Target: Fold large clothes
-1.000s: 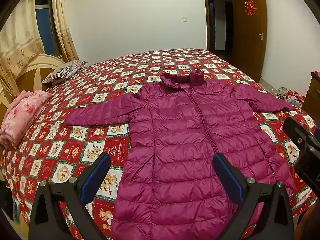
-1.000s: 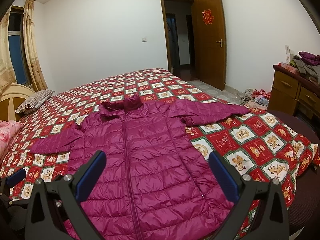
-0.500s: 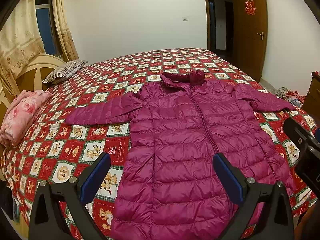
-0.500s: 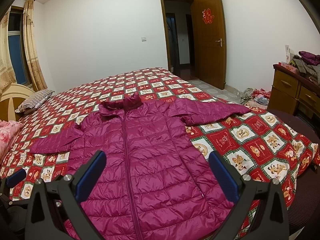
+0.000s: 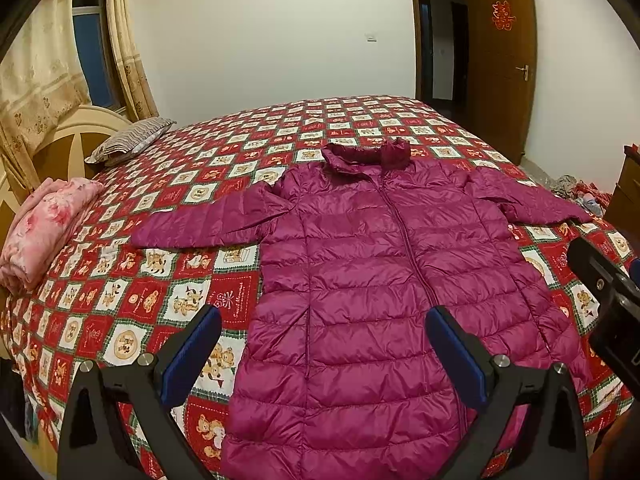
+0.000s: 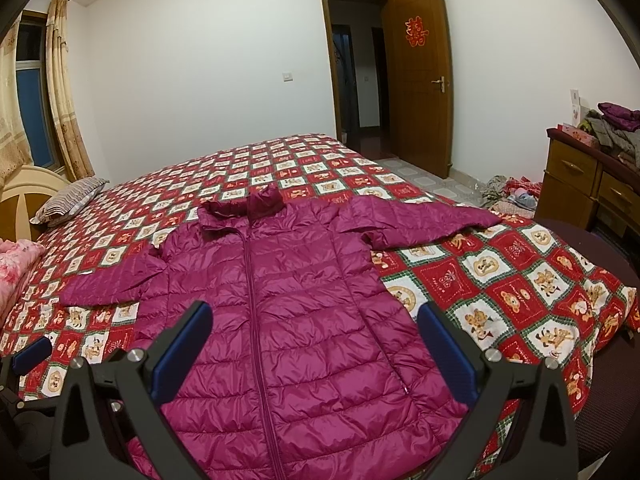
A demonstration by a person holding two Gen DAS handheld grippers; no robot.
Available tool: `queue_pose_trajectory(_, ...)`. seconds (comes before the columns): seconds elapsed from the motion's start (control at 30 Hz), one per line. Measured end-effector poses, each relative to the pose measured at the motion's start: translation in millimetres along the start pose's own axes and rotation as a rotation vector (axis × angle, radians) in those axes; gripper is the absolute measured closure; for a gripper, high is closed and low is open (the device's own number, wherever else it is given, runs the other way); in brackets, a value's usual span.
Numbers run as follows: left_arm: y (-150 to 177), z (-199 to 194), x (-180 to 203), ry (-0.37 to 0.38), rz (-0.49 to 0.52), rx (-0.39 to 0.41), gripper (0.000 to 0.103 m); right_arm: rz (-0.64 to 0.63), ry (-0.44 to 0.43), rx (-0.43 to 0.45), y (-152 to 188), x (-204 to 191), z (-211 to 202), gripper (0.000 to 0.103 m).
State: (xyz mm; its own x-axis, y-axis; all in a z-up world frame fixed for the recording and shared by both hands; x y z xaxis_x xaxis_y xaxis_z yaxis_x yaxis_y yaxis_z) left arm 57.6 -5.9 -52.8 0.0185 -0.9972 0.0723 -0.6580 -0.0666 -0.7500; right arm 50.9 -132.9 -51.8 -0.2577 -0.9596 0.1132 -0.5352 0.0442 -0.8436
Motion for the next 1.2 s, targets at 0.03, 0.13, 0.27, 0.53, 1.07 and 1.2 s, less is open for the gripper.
queue_pose_trajectory(0.03,0,0,0,-0.001,0.000,0.001,0.001,0.001,-0.001,0.000,0,0,0,0.000)
queue_pose_trajectory(0.13,0,0,-1,-0.001,-0.001,0.001,0.001,0.001,0.000,-0.001,0,0,0,0.000)
queue_pose_trajectory(0.27,1,0,-2,-0.001,-0.003,0.000,0.001,0.000,0.000,-0.003,0,0,0,0.000)
queue_pose_trajectory(0.53,2,1,-3,-0.003,-0.006,-0.005,0.001,0.002,-0.003,-0.010,4,-1,2,0.000)
queue_pose_trajectory(1.07,-31,62,-21,0.048,-0.013,-0.056,0.001,0.118,-0.070,-0.147,20,43,65,0.006)
queue_pose_trajectory(1.2,-66,100,-48,0.003,-0.049,-0.035,0.001,0.251,-0.021,-0.206,20,123,106,0.029)
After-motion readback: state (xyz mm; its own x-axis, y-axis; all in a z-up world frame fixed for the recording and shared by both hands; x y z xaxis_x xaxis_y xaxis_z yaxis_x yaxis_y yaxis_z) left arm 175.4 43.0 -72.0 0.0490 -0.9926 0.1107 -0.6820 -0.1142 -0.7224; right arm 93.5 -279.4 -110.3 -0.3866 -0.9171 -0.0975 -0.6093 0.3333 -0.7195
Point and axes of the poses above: each gripper's, at about its wrist camera, not at the fingertips, and z roughly the way its jaws point, x to its right, y to its underside, the point moved 10 cm from there along z, roughly the way its jaws point, and after that the axes turned 12 degrees about -z, right-handed, at the moved point
